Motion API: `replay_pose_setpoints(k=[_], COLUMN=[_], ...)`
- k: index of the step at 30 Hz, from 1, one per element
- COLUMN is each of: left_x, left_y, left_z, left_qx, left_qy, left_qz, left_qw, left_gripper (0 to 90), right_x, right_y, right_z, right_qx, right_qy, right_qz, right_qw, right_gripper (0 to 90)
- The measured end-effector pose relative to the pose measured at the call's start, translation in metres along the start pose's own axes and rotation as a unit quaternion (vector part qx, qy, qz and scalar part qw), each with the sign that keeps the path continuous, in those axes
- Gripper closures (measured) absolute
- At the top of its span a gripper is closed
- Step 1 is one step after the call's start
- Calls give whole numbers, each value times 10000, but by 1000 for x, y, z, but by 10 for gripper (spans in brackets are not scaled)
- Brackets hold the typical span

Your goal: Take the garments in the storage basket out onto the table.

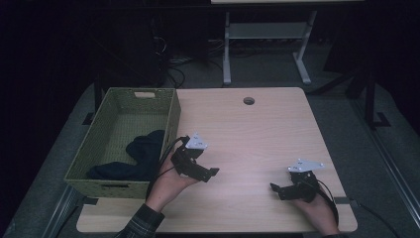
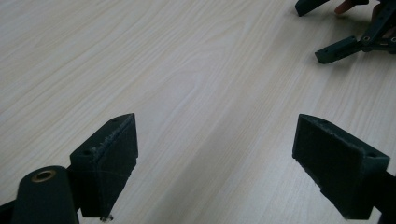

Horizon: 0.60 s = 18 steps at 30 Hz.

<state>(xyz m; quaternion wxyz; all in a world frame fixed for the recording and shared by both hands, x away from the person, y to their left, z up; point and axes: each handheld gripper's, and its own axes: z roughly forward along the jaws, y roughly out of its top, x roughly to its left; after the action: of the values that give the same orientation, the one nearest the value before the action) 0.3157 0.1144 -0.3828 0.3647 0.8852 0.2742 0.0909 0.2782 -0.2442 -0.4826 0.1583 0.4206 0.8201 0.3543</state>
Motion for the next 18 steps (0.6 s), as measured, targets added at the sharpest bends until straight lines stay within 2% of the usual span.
replay_pose_setpoints(k=[12,17,18], left_x=[3,4,5], left_y=[5,7,8], left_z=[-7,-9,-10], left_qx=[1,87,98], left_qy=[-87,-149,-142], left_qz=[-23,-55,-6], left_qw=[10000,9998,9999], left_gripper=[139,139,139], right_x=[0,0,0], right_y=[0,0,0], right_z=[0,0,0], right_qx=[-1,-2,-2], right_qy=[-2,-2,-1], right_qz=[-1,-4,-3], right_qw=[10000,10000,10000], right_gripper=[71,71,71])
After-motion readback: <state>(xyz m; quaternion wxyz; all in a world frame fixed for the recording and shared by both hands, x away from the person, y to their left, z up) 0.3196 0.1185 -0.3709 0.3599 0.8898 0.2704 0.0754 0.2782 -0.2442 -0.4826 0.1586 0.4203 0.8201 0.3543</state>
